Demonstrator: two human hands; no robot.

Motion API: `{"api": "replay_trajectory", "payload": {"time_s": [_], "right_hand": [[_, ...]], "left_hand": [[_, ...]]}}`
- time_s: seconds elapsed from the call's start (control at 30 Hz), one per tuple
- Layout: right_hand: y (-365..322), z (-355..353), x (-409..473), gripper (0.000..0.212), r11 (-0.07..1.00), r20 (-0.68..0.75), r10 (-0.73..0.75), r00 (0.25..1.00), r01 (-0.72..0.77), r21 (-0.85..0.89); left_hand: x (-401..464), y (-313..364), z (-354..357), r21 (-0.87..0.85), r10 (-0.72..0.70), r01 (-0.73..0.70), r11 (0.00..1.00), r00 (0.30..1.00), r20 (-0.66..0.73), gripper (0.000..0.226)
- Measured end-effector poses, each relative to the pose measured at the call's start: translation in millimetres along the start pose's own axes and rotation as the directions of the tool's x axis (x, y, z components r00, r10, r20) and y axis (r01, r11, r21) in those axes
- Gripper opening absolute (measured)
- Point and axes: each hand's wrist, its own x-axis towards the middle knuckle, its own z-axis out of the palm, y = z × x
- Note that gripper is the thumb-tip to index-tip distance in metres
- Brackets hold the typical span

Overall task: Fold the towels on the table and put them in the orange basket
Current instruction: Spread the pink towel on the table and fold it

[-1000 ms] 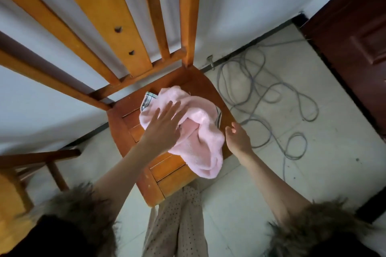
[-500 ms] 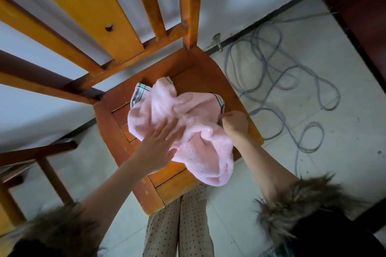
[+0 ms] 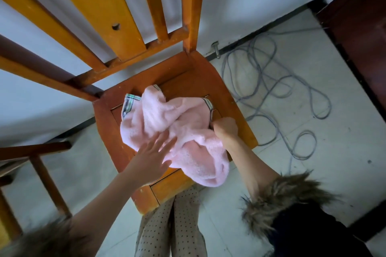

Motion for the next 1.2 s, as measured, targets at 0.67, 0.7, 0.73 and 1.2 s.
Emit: {"api": "replay_trajectory", "payload": {"time_s": [0.67,0.7,0.73,1.2], "right_hand": [[-133,-117,-269,0.007,0.534,0.193,-0.806,0.56,0.828,-0.17],[-141,-121,-282,0.007,0.502,0.202,-0.825,0.528,0.848,-0.17],[-149,-126,-296,0.007,0.47,0.196,-0.846,0.496,0.867,-0.166],[-211,-167,-469,0.02,0.15,0.338,-0.92,0.199,0.975,-0.166]], "left_hand": [[-129,72,-239,-0.499,0.004,-0.299,0.814,0.861,-0.509,0.049],[-137,73,-248,-0.502,0.019,-0.319,0.804,0.857,-0.514,0.042],[-150,74,-258,-0.491,0.028,-0.328,0.807,0.851,-0.524,0.034],[-386,85,-359,-0.375,-0.133,-0.339,0.863,0.564,-0.815,0.02]]}}
